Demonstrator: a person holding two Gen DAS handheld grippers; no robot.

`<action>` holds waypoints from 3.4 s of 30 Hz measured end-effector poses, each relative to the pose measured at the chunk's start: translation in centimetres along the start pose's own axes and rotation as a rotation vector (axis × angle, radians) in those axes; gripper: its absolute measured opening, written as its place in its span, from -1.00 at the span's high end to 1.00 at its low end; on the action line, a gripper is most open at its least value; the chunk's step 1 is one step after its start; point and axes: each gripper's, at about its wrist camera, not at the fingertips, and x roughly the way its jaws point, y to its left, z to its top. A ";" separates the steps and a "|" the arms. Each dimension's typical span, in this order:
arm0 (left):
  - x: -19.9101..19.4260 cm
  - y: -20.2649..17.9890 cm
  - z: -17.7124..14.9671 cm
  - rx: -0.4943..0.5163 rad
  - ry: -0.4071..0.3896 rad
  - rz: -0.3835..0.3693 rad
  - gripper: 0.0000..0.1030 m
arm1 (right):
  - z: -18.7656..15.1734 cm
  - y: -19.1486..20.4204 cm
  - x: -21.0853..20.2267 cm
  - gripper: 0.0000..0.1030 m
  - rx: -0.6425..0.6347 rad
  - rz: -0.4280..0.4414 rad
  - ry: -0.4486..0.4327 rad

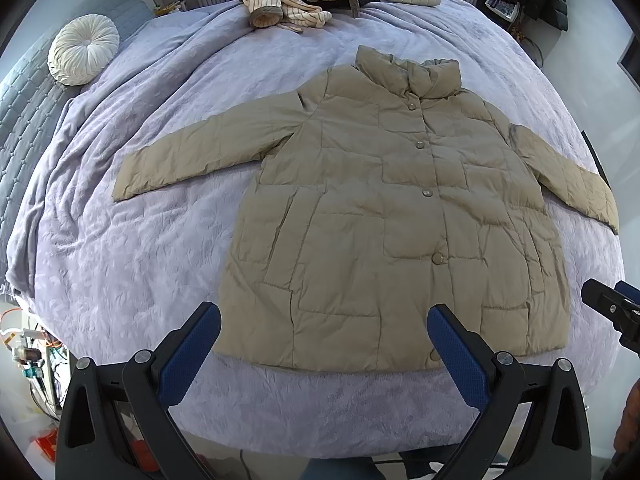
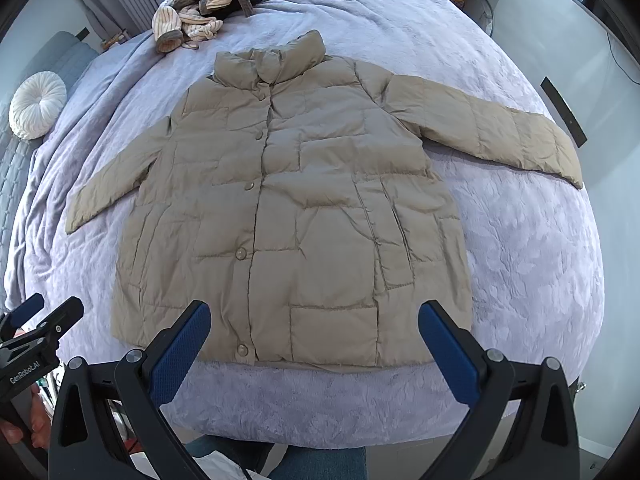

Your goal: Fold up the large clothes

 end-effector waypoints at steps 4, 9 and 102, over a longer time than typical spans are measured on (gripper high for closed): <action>0.0 0.0 0.2 0.000 0.001 0.001 -1.00 | 0.1 0.1 0.0 -1.00 0.001 -0.001 0.001; 0.1 0.0 0.2 0.000 0.001 -0.001 -1.00 | 0.0 0.2 0.2 -1.00 0.002 -0.002 0.001; 12.5 6.0 23.2 -0.077 -0.546 -0.600 0.83 | 17.0 16.2 22.8 0.64 -0.067 0.430 0.034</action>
